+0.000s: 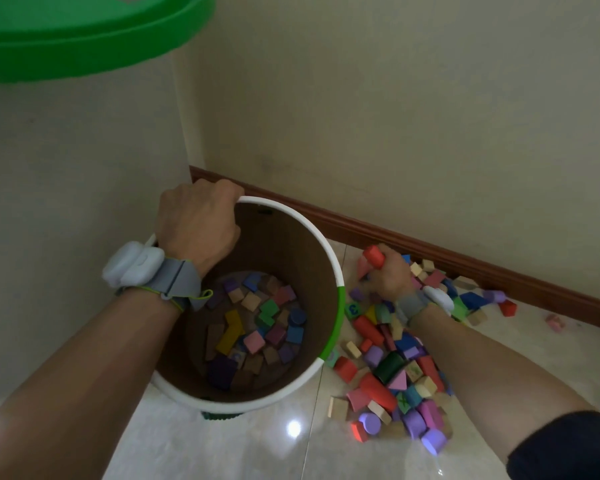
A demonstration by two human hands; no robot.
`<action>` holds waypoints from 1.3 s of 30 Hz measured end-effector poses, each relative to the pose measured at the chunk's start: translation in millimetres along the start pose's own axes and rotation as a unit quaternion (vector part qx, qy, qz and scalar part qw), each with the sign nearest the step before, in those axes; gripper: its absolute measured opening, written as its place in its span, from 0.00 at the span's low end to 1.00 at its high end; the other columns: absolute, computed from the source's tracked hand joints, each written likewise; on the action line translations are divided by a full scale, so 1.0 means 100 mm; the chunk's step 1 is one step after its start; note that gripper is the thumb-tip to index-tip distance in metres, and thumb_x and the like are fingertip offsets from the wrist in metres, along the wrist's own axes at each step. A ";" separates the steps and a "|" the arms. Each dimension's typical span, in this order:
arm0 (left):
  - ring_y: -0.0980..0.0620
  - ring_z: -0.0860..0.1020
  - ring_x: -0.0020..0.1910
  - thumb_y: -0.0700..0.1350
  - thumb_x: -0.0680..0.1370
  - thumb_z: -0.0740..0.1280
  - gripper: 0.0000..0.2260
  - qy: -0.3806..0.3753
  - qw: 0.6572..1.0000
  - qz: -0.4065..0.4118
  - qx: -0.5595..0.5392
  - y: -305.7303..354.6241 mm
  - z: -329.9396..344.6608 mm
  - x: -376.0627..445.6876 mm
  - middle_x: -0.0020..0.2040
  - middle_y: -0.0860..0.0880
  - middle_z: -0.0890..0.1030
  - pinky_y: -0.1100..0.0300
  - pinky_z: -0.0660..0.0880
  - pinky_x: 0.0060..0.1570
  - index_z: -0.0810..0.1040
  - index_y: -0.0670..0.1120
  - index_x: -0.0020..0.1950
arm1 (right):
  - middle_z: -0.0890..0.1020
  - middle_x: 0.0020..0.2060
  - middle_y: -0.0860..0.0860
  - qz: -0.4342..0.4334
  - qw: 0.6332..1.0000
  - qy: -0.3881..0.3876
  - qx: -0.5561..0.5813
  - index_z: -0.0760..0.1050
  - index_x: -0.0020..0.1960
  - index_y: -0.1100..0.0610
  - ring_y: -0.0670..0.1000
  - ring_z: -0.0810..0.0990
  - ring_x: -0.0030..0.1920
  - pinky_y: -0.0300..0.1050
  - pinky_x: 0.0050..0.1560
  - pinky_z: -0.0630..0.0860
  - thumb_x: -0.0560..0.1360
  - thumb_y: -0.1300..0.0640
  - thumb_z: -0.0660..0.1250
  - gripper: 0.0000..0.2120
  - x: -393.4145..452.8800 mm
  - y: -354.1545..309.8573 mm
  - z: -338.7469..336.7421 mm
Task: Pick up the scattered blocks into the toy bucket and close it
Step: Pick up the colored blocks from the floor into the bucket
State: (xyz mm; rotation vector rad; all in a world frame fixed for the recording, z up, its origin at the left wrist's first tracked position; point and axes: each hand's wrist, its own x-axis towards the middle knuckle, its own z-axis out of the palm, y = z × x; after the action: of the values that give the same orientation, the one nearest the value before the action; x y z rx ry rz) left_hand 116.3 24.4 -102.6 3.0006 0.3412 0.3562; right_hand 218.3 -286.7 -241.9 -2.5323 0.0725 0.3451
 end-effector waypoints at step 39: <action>0.40 0.76 0.53 0.44 0.72 0.62 0.19 -0.106 0.990 0.019 -0.085 -0.07 -0.06 -0.02 0.56 0.44 0.78 0.54 0.64 0.43 0.73 0.58 0.62 | 0.79 0.53 0.60 -0.062 0.885 -0.350 0.299 0.76 0.62 0.49 0.60 0.84 0.49 0.56 0.38 0.85 0.78 0.66 0.69 0.18 -2.02 -1.86 -0.60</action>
State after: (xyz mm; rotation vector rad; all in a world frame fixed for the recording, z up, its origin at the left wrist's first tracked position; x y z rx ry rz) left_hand 111.4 30.8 -98.3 2.8439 0.2212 0.0621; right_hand 60.2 -169.2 -40.6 -1.6754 -0.2298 0.9923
